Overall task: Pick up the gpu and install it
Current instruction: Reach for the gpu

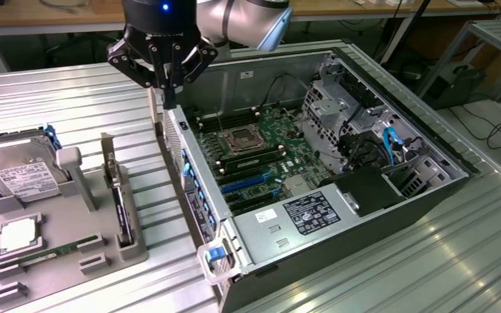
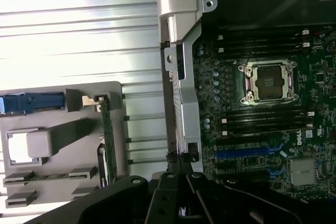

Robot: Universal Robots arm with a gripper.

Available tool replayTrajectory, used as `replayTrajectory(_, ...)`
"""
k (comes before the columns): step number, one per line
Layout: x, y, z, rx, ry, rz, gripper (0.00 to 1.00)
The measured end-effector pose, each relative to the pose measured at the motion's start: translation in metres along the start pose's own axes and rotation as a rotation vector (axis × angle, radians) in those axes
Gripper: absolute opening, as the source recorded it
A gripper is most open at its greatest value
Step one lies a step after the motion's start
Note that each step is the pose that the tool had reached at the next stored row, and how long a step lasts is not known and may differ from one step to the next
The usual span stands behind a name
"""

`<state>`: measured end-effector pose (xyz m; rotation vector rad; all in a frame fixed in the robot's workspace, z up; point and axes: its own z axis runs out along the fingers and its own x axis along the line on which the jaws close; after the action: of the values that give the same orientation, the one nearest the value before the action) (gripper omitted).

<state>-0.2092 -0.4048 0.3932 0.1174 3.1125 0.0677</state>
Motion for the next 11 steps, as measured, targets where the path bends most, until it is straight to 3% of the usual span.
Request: replayTrajectory(11,0.0096,-0.0012,-0.0003,0.0001,0.0001,0.000,0.11)
